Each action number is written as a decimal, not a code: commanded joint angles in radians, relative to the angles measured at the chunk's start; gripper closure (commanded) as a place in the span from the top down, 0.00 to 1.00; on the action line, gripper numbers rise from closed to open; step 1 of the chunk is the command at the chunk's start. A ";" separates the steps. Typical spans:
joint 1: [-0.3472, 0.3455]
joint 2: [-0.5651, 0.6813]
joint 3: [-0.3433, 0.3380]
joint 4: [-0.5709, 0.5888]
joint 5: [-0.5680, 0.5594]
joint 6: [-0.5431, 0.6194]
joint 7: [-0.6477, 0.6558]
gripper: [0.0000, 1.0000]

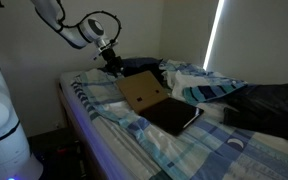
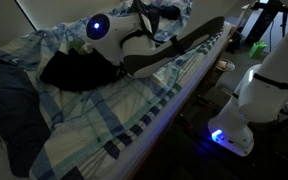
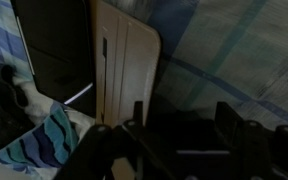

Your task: Close the iPad on the bed.

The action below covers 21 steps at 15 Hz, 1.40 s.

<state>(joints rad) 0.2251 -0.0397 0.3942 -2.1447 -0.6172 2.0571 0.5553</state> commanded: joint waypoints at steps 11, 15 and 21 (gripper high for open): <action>0.059 0.098 -0.057 0.064 -0.120 -0.091 0.047 0.00; 0.072 0.123 -0.069 0.074 -0.155 -0.110 0.058 0.00; 0.076 0.121 -0.082 0.102 -0.186 -0.123 0.063 0.00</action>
<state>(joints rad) 0.2802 0.0756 0.3314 -2.0802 -0.7767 1.9730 0.5955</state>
